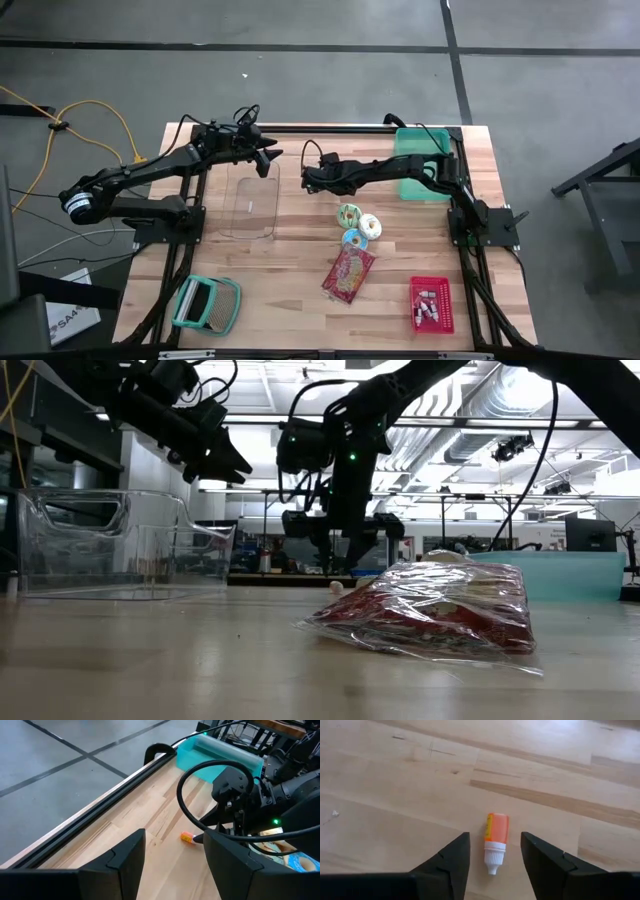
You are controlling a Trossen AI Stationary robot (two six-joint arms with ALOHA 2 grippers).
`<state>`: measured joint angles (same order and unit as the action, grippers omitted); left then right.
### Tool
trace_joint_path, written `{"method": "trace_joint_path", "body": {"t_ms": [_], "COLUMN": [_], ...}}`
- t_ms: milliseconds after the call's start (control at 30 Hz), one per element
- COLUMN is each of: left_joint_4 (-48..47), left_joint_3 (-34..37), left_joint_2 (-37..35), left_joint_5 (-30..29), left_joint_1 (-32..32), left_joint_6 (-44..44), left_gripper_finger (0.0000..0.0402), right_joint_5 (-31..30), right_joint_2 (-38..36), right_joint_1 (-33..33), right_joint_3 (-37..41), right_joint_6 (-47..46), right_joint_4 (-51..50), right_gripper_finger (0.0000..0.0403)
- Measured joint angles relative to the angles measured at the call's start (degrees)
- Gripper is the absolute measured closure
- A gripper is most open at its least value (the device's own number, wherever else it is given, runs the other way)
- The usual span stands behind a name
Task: Pick & Place Food Item
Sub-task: Put the orange food coloring into the red bin
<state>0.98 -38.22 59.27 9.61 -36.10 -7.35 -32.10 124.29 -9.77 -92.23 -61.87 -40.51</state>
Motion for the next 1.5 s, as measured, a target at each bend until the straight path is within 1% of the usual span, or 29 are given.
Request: {"method": "trace_joint_path", "body": {"t_ms": [133,333,500,767,867,1500], "left_joint_4": [0.0,0.0,0.0,0.1,0.2,1.0], "left_joint_3": [0.0,0.0,0.0,0.0,0.0,0.0], "left_joint_2": [0.0,0.0,0.0,0.0,0.0,0.0], "left_joint_5": [0.0,0.0,0.0,0.0,0.0,0.0], "left_joint_1": [0.0,0.0,0.0,0.0,0.1,0.1], "left_joint_6": [0.0,0.0,-0.2,-0.1,-0.1,-0.1], "left_gripper_finger": [0.0207,0.0207,0.0207,0.0207,0.0207,0.0207], "right_joint_5": [-0.4,-0.6,-0.9,-1.9,-3.2,-4.1], "right_joint_2": [-0.1,-0.1,-0.1,2.9,3.2,4.0], "right_joint_1": [0.3,0.8,0.8,0.8,0.9,0.6], "right_joint_3": [0.3,3.3,3.3,3.4,3.2,3.3], "right_joint_6": [-0.5,-1.4,-1.4,-0.8,-0.8,0.6], "right_joint_4": [0.2,3.0,4.2,7.3,8.5,9.3], "right_gripper_finger": [0.0237,0.024,0.024,0.024,0.024,0.0242]}}
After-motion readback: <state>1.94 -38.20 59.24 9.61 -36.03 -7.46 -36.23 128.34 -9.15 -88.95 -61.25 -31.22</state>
